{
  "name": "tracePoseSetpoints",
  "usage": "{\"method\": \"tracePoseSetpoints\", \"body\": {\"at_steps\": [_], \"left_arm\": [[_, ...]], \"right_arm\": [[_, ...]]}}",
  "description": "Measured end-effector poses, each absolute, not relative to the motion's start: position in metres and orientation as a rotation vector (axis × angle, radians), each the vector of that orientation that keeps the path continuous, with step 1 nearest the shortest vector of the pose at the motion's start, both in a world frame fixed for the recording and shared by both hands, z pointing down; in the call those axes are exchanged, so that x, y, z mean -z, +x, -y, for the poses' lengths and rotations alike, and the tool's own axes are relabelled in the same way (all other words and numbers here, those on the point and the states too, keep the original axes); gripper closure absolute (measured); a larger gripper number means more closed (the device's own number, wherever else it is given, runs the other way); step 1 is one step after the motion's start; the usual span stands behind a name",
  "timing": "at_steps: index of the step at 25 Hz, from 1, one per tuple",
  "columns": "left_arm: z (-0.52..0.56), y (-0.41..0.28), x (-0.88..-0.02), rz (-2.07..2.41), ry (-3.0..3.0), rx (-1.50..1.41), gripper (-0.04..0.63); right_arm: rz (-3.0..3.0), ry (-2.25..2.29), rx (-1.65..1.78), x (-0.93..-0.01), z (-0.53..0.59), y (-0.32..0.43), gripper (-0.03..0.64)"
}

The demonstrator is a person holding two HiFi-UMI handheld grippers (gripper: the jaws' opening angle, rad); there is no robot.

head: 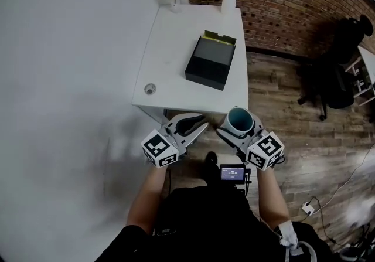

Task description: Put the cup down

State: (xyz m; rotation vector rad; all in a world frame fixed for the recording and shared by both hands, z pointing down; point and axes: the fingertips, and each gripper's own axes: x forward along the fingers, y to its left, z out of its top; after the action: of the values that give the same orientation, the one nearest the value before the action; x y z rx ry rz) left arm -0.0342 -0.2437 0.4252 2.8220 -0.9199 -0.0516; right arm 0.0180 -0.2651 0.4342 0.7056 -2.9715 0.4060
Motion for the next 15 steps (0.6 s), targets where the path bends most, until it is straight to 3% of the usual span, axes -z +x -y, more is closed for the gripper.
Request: {"method": "tracePoseSetpoints", "body": {"at_steps": [15], "left_arm": [[0.344, -0.03, -0.416, 1.006, 2.797, 0.031, 0.522]], "right_arm": [[3.005, 0.632, -0.453, -0.433, 0.361, 0.033, 0.218]]}}
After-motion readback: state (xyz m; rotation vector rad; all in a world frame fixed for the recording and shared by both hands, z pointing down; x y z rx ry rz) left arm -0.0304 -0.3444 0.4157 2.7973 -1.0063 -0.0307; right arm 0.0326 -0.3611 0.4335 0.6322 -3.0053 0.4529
